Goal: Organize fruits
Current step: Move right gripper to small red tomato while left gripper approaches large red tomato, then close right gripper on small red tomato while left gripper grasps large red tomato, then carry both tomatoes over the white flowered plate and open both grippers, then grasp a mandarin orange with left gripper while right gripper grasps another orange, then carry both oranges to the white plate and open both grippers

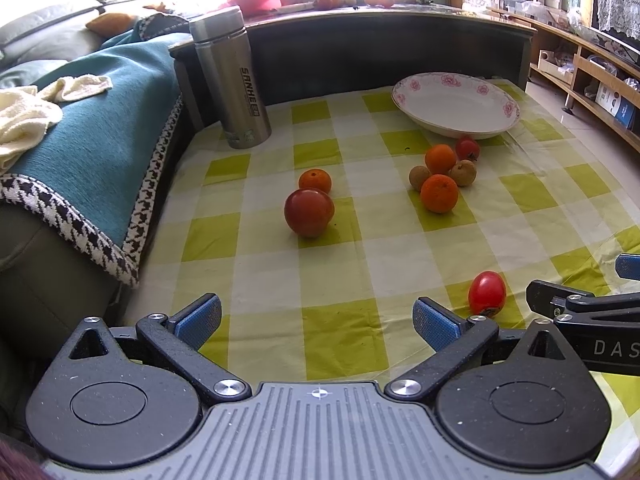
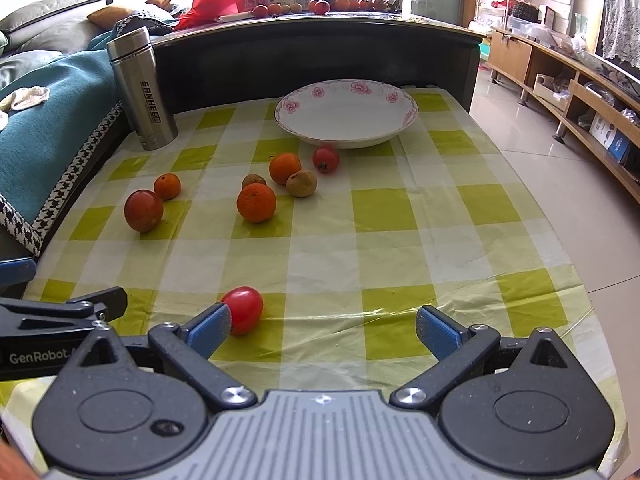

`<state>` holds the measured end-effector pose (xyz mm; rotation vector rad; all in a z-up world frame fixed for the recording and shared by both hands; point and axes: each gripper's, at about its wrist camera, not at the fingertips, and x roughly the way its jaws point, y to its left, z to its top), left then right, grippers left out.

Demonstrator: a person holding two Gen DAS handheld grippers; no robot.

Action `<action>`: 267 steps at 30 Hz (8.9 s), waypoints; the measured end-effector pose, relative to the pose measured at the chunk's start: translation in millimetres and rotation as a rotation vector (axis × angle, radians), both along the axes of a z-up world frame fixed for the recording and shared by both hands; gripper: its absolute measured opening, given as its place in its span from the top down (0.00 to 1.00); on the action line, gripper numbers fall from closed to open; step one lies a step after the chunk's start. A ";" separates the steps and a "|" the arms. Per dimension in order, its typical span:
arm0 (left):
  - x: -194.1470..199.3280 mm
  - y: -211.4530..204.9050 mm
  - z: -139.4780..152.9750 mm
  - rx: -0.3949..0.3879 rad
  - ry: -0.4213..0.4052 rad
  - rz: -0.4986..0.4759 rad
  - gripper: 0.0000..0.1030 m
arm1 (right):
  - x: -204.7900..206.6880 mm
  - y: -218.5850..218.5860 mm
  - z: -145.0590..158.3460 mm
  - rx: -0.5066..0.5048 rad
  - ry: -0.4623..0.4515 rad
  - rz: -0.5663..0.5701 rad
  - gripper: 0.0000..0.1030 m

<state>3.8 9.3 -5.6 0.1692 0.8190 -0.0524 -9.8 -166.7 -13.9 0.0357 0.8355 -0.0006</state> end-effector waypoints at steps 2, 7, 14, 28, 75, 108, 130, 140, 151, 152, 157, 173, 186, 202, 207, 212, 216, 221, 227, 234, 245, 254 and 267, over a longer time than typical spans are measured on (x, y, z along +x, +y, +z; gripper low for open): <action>0.3 0.3 -0.2 0.001 0.001 -0.002 0.01 | 0.8 0.3 -0.9 0.003 0.003 0.002 0.00; 1.6 1.9 -1.1 -0.005 -0.003 -0.001 0.01 | 4.3 1.5 -2.9 0.011 0.010 0.016 0.03; 5.3 10.7 1.5 -0.041 -0.021 0.008 0.00 | 11.1 6.7 -9.1 0.018 0.038 0.057 0.10; 18.0 15.1 4.4 -0.012 -0.077 -0.004 0.00 | 35.1 40.7 -32.7 -0.052 0.043 0.222 0.44; 76.2 -12.8 -36.8 0.081 -0.113 -0.206 0.52 | 32.4 10.5 -26.6 0.010 -0.038 0.232 0.62; 125.5 -70.9 -4.3 -0.057 -0.158 -0.310 0.52 | 126.5 -36.5 13.3 0.001 -0.166 0.096 0.62; 197.6 -118.0 -19.5 0.012 -0.161 -0.383 0.50 | 219.2 -67.0 -9.6 -0.016 -0.177 0.136 0.59; 196.7 -104.8 -0.9 -0.006 -0.198 -0.344 0.48 | 216.1 -76.4 11.3 0.020 -0.226 0.096 0.53; 165.2 -70.4 31.1 -0.035 -0.244 -0.310 0.45 | 184.0 -89.9 48.4 0.058 -0.260 0.028 0.53; 160.4 -66.1 32.2 -0.034 -0.244 -0.306 0.45 | 178.1 -86.9 48.6 0.054 -0.254 0.037 0.53; 138.6 -43.3 33.5 -0.044 -0.218 -0.281 0.44 | 145.6 -58.1 41.7 0.037 -0.210 0.126 0.53; 105.7 1.8 5.9 -0.013 -0.124 -0.261 0.39 | 106.1 8.3 -5.4 -0.002 -0.081 0.305 0.48; 131.3 5.5 -28.9 0.008 -0.091 -0.248 0.37 | 125.3 24.2 -23.5 -0.008 -0.095 0.372 0.47; 147.8 -0.9 -45.1 0.000 -0.073 -0.241 0.45 | 133.6 27.5 -35.3 -0.003 -0.055 0.374 0.56; 141.5 -8.0 -43.9 0.020 -0.070 -0.267 0.59 | 132.1 27.7 -34.4 -0.008 -0.054 0.368 0.61; 136.7 -9.2 -42.7 0.013 -0.060 -0.280 0.61 | 129.5 24.7 -33.3 -0.016 -0.045 0.354 0.61; 132.4 -10.7 -41.3 -0.010 -0.051 -0.291 0.61 | 125.6 18.7 -30.2 -0.016 -0.042 0.339 0.61; 115.1 -18.4 -39.9 -0.022 -0.048 -0.337 0.61 | 112.4 8.3 -24.3 -0.020 -0.053 0.330 0.61; 99.4 -25.7 -40.1 -0.022 -0.055 -0.377 0.60 | 98.9 -1.7 -26.0 -0.047 -0.048 0.322 0.61; 95.0 -30.1 -45.8 0.013 -0.061 -0.388 0.48 | 93.6 -6.4 -31.1 -0.059 -0.061 0.347 0.61; 96.6 -34.3 -47.8 -0.003 -0.065 -0.398 0.48 | 97.3 -2.4 -32.4 -0.066 -0.052 0.331 0.60; 93.4 -42.2 -44.9 0.015 -0.055 -0.420 0.62 | 96.8 2.4 -29.2 -0.102 -0.040 0.308 0.62; 101.5 -48.7 -23.7 -0.051 -0.091 -0.402 0.62 | 101.5 -2.9 -12.7 -0.073 -0.059 0.267 0.62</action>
